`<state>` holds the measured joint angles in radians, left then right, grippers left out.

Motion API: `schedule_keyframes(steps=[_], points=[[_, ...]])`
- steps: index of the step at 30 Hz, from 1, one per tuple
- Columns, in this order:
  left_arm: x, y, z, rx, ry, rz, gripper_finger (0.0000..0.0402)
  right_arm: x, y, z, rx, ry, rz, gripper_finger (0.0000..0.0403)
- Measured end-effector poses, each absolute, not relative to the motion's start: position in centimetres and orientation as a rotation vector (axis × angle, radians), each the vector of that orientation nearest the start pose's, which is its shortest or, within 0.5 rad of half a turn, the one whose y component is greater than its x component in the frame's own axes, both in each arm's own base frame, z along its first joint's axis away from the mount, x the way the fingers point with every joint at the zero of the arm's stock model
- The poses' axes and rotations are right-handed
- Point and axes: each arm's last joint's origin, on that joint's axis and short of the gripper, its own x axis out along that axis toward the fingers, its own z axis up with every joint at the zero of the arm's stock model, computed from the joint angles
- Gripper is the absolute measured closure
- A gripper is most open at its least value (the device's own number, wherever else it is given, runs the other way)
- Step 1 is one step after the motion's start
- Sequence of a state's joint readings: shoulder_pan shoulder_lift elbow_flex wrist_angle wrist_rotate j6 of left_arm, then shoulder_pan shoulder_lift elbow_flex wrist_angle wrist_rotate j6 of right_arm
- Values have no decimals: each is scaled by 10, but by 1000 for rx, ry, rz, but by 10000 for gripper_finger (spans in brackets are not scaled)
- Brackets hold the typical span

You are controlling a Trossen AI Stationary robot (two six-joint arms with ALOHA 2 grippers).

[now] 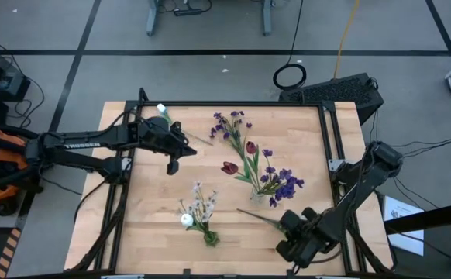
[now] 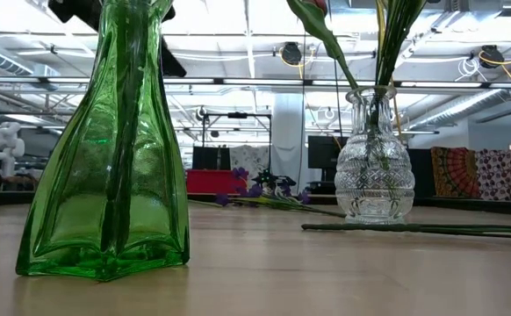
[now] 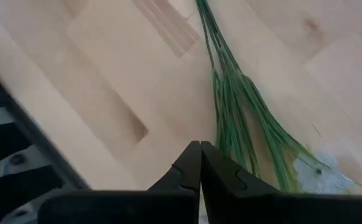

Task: Sort flowers into vase by color
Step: Put the white flowers into the green vase

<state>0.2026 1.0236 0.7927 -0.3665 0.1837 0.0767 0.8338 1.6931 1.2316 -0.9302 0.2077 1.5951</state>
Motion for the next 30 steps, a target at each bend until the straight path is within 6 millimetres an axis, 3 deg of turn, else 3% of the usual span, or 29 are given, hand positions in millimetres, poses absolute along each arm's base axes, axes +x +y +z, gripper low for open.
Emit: schedule_keyframes(steps=[6, 14, 24, 30], points=[[209, 37, 274, -49, 589, -24, 399, 233, 223, 198, 684, 1224, -620, 391], [209, 37, 274, -27, 591, -41, 399, 254, 205, 193, 613, 1232, -579, 313], [209, 37, 273, -13, 602, -46, 400, 255, 205, 193, 423, 1270, -425, 225], [209, 37, 273, -20, 601, -44, 400, 258, 209, 170, 339, 1323, -443, 207]])
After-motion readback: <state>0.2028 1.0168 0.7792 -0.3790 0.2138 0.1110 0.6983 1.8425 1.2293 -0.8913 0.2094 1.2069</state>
